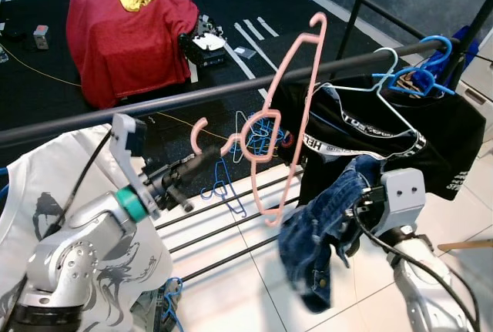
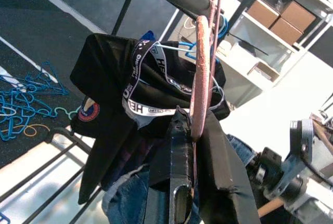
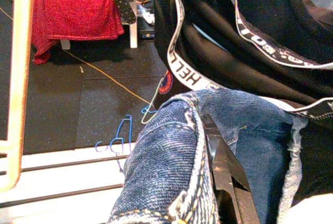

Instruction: Hang hanger

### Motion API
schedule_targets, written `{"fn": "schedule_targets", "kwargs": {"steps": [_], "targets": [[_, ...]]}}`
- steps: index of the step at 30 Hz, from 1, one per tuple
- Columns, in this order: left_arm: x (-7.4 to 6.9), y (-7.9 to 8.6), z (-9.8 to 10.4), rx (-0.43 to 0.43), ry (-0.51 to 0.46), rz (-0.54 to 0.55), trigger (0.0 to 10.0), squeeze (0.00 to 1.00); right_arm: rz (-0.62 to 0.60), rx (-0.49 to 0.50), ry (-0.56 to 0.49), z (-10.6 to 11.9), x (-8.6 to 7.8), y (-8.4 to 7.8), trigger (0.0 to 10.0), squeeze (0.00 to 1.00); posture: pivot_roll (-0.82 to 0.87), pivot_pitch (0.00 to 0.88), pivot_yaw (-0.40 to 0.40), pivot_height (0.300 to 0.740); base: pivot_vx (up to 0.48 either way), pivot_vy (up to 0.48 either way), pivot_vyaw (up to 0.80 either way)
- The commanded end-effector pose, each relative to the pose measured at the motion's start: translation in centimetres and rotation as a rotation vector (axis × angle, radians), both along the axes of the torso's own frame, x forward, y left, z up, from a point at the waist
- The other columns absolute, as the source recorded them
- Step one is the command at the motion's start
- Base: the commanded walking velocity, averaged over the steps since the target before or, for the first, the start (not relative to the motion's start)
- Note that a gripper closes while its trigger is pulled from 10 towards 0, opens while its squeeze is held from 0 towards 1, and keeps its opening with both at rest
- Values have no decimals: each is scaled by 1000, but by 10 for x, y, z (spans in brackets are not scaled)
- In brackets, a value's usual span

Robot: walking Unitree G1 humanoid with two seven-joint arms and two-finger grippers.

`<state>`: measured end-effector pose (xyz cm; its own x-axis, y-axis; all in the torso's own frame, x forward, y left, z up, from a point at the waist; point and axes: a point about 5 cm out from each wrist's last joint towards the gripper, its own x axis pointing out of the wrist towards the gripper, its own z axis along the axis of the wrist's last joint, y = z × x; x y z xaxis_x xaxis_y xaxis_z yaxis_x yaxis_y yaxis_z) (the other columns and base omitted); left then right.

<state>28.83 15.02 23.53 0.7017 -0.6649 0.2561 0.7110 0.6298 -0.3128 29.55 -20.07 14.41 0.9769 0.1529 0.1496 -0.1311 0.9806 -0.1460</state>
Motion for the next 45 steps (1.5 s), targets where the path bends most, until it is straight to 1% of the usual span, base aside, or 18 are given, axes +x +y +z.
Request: {"fn": "schedule_targets", "kwargs": {"steps": [1, 4, 5, 7, 8, 9, 10, 11, 13, 17, 21, 22, 25, 30, 32, 33, 36, 45], "targets": [[-11, 1, 27, 39, -142, -6, 10000, 0, 4, 1, -2, -4, -3, 3, 10000, 0, -137, 161, 64, 740, 0, 0, 0], [-24, -3, 27, 244, -232, -33, 10000, 0, -5, -1, 5, -7, -4, 1, 10000, 0, -130, 162, 67, 740, 0, 0, 0], [-24, -3, 27, 244, -232, -33, 10000, 0, -5, -1, 5, -7, -4, 1, 10000, 0, -130, 162, 67, 740, 0, 0, 0], [-42, -5, 24, 375, -307, -132, 10000, 0, -15, -4, 5, -8, -4, -1, 10000, 0, -124, 165, 67, 740, 0, 0, 0], [-42, -5, 24, 375, -307, -132, 10000, 0, -15, -4, 5, -8, -4, -1, 10000, 0, -124, 165, 67, 740, 0, 0, 0], [-51, -5, 22, 393, -307, -211, 10000, 0, -20, -4, 6, -8, -3, -2, 10000, 0, -122, 165, 66, 740, 0, 0, 0], [-51, -5, 22, 393, -307, -211, 10000, 0, -20, -4, 6, -8, -3, -2, 10000, 0, -122, 165, 66, 740, 0, 0, 0], [-60, -4, 21, 404, -307, -269, 10000, 0, -23, -5, 7, -9, -3, -3, 10000, 0, -122, 165, 66, 740, 0, 0, 0], [-71, 3, 12, 475, -278, -376, 10000, 0, -22, -9, 11, -10, -2, -3, 10000, 0, -114, 168, 60, 740, 0, 0, 0], [-71, 7, 5, 544, -259, -385, 10000, 0, -23, -11, 13, -10, -1, -3, 10000, 0, -114, 168, 63, 740, 0, 0, 0], [-63, 11, -3, 642, -193, -253, 10000, 0, -25, -11, 13, -11, -1, -3, 10000, 0, -109, 172, 65, 740, 0, 0, 0], [-63, 11, -3, 642, -193, -253, 10000, 0, -25, -11, 13, -11, -1, -3, 10000, 0, -109, 172, 65, 740, 0, 0, 0], [-66, 24, -10, 753, -126, -137, 10000, 0, -17, -13, 26, -15, -2, -2, 10000, 0, -82, 182, 68, 740, 0, 0, 0], [-71, 41, -3, 818, -76, -9, 10000, 0, -14, -13, 27, -16, 0, -2, 10000, 0, -55, 188, 67, 740, 0, 0, 0], [-70, 50, 4, 839, -63, 102, 10000, 0, -7, -13, 28, -16, 2, -1, 10000, 0, -36, 192, 64, 740, 0, 0, 0], [-70, 50, 4, 839, -63, 102, 10000, 0, -7, -13, 28, -16, 2, -1, 10000, 0, -36, 192, 64, 740, 0, 0, 0], [-68, 56, 18, 818, -75, 248, 10000, 0, 7, -14, 30, -16, 6, 2, 10000, 0, -19, 192, 61, 740, 0, 0, 0], [-61, 46, 42, 720, -150, 321, 10000, 0, 24, -16, 24, -13, 11, 5, 10000, 0, -13, 186, 47, 740, 0, 0, 0]]}}
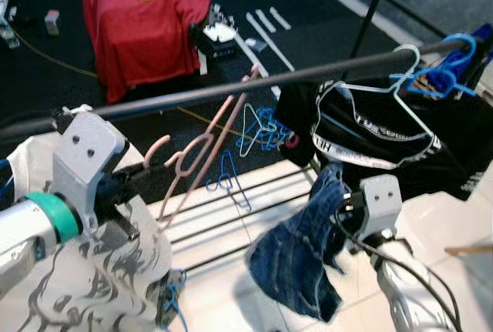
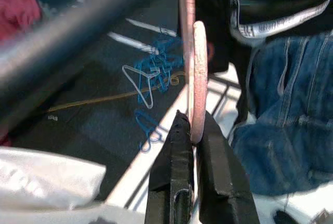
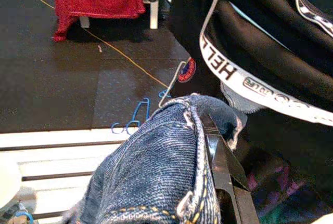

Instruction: Hang hanger

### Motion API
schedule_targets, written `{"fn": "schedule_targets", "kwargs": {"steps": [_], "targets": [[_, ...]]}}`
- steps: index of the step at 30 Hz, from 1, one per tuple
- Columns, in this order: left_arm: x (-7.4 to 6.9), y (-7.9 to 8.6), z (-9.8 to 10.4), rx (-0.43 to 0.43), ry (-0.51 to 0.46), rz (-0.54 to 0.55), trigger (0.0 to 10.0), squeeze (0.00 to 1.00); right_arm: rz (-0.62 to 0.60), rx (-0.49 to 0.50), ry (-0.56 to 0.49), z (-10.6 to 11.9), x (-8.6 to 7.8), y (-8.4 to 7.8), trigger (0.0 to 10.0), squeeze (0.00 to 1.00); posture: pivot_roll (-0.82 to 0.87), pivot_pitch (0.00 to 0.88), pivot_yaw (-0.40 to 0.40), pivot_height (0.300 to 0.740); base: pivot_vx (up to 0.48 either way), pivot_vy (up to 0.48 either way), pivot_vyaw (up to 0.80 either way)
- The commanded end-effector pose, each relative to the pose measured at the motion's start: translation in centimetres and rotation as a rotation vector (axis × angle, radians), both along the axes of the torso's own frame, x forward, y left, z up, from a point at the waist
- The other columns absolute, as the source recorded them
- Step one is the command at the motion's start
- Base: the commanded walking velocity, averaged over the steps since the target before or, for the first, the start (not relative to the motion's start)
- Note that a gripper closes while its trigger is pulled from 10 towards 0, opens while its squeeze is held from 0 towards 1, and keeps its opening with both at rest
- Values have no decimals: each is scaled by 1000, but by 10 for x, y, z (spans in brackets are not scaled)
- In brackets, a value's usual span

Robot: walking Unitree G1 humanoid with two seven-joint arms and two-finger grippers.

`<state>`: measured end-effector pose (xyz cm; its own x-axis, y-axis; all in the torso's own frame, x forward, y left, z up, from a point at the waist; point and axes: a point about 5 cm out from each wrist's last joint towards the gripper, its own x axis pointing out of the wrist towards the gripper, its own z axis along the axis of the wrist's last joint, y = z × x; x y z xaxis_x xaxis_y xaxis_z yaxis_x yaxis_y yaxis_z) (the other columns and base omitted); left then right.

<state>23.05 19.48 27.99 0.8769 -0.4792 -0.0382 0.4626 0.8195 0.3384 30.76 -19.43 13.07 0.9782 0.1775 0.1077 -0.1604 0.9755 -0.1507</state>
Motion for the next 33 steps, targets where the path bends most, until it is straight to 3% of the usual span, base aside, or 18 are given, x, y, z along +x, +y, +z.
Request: {"fn": "schedule_targets", "kwargs": {"steps": [1, 9, 19, 20, 22, 23, 33], "targets": [[0, 1, 1, -10, 4, 14, 10000, 0, 3, -6, -17, 1, -1, -1, 10000, 0, -16, 182, 45, 740, 0, 0, 0], [7, 3, 17, -82, -4, 66, 10000, 0, 5, -8, -18, -1, 0, -1, 10000, 0, -17, 174, 49, 740, 0, 0, 0], [25, 2, 17, -142, 47, 195, 10000, 0, -1, -7, -25, -1, 0, -2, 10000, 0, -24, 165, 59, 740, 0, 0, 0], [27, 2, 17, -156, 48, 209, 10000, 361, -2, -6, -25, -2, 0, -2, 10000, 0, -25, 163, 61, 740, 0, 0, 0], [27, 2, 18, -167, 50, 218, 10000, 361, -2, -6, -26, -2, 0, -2, 10000, 0, -25, 163, 61, 740, 0, 0, 0], [29, 3, 18, -183, 53, 236, 10000, 1000, -2, -5, -26, -2, 0, -2, 10000, 0, -24, 164, 60, 740, 0, 0, 0], [31, 3, 22, -254, 33, 275, 10000, 1000, 1, -5, -27, -2, 0, -2, 10000, 0, -23, 167, 57, 740, 0, 0, 0]]}}
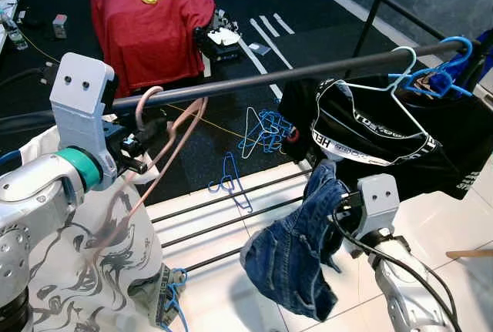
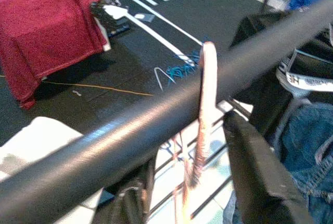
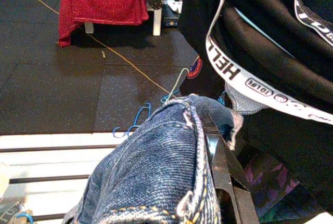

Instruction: Hang hanger

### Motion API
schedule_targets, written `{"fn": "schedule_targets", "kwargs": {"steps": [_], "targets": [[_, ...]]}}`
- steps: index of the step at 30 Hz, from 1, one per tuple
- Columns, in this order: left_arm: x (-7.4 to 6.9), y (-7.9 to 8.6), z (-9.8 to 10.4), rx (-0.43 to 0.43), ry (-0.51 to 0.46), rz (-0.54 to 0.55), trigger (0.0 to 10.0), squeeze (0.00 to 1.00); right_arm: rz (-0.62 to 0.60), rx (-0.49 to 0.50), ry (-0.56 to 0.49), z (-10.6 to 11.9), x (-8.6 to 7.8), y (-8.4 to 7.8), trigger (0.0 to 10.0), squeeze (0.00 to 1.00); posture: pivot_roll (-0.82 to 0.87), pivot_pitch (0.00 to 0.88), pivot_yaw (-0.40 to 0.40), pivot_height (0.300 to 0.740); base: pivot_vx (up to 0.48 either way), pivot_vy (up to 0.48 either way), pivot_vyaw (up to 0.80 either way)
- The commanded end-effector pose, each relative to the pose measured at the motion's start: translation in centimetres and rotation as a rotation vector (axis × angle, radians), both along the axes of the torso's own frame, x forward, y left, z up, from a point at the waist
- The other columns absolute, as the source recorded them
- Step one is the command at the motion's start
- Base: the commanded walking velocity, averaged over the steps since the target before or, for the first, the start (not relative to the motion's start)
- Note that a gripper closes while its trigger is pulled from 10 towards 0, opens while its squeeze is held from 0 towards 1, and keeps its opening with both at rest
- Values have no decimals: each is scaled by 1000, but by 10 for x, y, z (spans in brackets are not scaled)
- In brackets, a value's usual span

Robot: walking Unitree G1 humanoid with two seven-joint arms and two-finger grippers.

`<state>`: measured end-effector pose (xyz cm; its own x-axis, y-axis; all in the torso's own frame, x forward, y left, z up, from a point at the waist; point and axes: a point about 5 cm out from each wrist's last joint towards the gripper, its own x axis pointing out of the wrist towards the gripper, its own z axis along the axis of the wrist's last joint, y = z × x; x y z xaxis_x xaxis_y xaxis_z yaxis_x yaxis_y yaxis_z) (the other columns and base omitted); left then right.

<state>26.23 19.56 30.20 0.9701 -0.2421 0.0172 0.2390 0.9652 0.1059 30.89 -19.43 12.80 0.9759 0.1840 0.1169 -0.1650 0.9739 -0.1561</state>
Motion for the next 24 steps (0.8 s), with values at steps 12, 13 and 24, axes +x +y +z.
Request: {"fn": "schedule_targets", "kwargs": {"steps": [12, 13, 24], "targets": [[-21, 13, 12, 5, -128, -196, 10000, 0, 6, 3, -17, 0, -1, 1, 10000, 0, -21, 172, 52, 740, 0, 0, 0], [-21, 13, 12, 5, -128, -196, 10000, 0, 6, 3, -17, 0, -1, 1, 10000, 0, -21, 172, 52, 740, 0, 0, 0], [-49, 12, -42, 110, 120, -401, 10000, 0, 17, 2, -17, 1, -1, 3, 10000, 0, -21, 178, 45, 740, 0, 0, 0]]}}
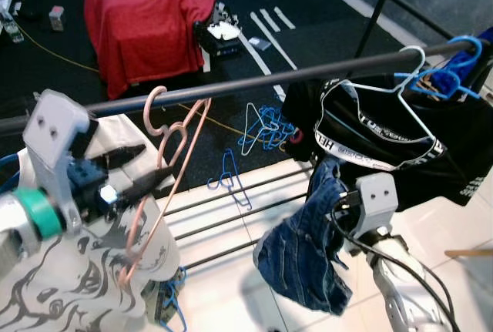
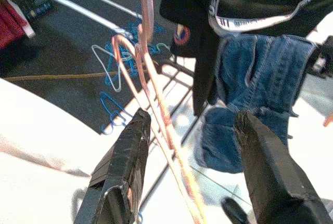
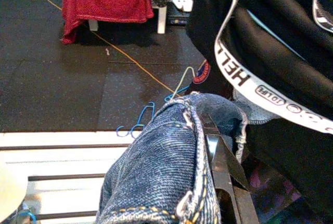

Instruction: Hang hanger

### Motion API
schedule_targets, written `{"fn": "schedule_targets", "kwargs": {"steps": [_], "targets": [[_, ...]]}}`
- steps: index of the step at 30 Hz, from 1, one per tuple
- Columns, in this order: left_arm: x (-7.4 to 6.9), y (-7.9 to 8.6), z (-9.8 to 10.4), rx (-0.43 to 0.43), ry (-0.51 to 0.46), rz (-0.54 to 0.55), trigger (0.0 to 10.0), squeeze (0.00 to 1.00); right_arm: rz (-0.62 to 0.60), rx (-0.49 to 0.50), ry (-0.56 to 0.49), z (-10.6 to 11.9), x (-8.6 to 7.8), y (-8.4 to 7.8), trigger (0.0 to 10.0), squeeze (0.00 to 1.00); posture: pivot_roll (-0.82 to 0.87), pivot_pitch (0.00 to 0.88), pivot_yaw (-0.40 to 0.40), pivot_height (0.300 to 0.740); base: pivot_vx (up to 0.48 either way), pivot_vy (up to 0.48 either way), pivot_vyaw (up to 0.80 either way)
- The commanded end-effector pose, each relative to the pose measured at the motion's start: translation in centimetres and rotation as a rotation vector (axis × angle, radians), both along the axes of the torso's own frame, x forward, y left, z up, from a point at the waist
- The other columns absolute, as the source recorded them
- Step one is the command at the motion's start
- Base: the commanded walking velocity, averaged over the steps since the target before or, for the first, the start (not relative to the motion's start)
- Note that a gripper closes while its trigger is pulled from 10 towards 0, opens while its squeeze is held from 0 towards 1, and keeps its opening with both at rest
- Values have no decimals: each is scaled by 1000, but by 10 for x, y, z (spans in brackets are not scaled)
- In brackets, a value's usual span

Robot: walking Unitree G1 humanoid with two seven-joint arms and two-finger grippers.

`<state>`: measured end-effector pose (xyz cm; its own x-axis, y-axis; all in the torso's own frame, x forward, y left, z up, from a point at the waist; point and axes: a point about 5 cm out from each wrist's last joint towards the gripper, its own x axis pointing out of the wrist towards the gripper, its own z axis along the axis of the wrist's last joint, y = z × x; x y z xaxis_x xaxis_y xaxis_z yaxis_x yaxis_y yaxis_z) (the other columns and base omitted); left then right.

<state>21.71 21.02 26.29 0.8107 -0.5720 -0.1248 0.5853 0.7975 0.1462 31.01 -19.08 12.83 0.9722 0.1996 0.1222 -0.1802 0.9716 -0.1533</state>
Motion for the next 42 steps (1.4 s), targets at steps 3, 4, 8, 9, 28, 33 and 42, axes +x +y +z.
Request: {"fn": "schedule_targets", "kwargs": {"steps": [3, 4, 8, 9, 28, 33, 42], "targets": [[-8, -2, -11, -10, 31, -45, 10000, 0, 4, -1, -13, 0, -2, 0, 10000, 0, -20, 179, 44, 740, 0, 0, 0], [-11, 0, -19, -35, 42, -58, 10000, 0, 8, -3, -13, 0, -2, 1, 10000, 0, -23, 179, 43, 740, 0, 0, 0], [-20, 4, -34, -95, 80, -91, 10000, 0, 14, 1, -10, -1, -2, 2, 10000, 0, -22, 178, 37, 740, 0, 0, 0], [-29, 2, -44, -88, 119, -146, 10000, 0, 18, 5, -6, -2, -2, 4, 10000, 0, -23, 178, 33, 740, 0, 0, 0], [-17, 64, -200, 393, 378, 362, 10000, 0, 29, 18, 15, -9, -1, 11, 10000, 0, -48, 157, 39, 740, 0, 0, 0], [0, 55, -220, 365, 321, 489, 10000, 0, 39, 33, 16, -13, -4, 23, 10000, 0, -75, 151, 36, 740, 0, 0, 0], [19, 32, -234, 159, 248, 685, 10000, 0, 23, 130, 82, -30, -10, 28, 10000, 0, -80, 132, 9, 740, 0, 0, 0]]}}
